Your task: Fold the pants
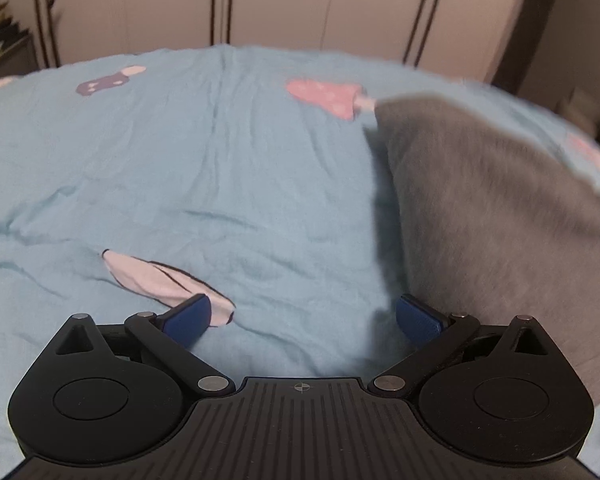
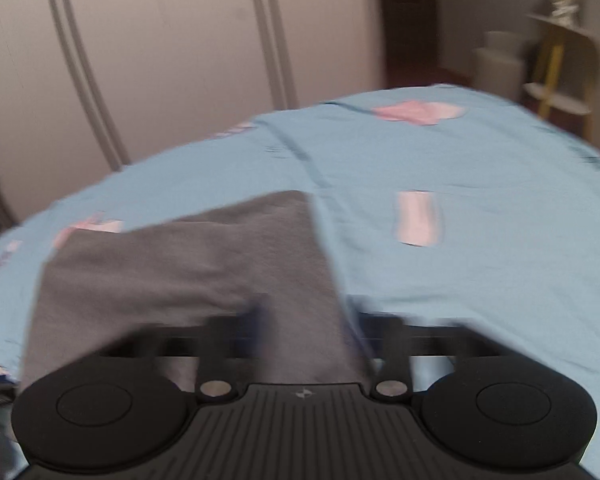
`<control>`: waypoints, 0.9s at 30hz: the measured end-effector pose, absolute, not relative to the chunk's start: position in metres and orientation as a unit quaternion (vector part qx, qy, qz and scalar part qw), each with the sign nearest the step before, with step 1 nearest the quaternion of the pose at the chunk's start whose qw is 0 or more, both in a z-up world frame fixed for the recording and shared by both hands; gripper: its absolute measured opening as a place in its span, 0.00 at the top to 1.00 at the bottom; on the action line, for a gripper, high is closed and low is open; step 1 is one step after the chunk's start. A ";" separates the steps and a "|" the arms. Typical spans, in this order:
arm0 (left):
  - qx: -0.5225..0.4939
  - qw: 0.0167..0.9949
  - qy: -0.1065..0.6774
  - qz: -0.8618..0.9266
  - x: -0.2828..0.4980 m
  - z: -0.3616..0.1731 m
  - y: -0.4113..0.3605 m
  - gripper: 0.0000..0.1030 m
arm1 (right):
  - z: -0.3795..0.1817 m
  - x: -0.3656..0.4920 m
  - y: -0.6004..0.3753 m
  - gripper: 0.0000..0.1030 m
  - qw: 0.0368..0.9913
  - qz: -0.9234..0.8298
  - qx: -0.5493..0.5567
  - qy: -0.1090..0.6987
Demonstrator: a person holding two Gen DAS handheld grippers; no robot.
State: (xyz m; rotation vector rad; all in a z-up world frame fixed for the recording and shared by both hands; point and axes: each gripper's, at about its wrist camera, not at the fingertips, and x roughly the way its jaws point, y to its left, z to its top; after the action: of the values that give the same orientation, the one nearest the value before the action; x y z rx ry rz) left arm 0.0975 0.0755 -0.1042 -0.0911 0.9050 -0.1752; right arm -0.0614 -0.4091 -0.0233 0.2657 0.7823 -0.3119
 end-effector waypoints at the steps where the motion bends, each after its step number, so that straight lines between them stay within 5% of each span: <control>1: -0.067 0.899 0.422 -0.093 0.094 -0.099 0.080 0.01 | -0.024 -0.068 -0.414 0.04 0.904 -0.151 0.131 0.378; 6: -0.128 0.892 0.408 -0.147 0.089 -0.087 0.082 0.00 | -0.029 -0.094 -0.443 0.02 0.896 -0.118 0.200 0.378; 14: -0.217 0.774 0.537 -0.256 0.132 -0.109 0.061 0.00 | -0.066 -0.070 -0.485 0.02 0.835 0.011 0.371 0.407; 27: -0.254 0.735 0.546 -0.311 0.189 -0.138 0.020 0.01 | -0.121 -0.017 -0.524 0.10 0.770 0.136 0.488 0.387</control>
State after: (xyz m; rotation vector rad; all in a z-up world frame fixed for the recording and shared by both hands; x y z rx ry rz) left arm 0.1891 0.0202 -0.1377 -0.5587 1.1997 -0.6841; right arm -0.0166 -0.5238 -0.1213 1.0585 0.8403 0.2955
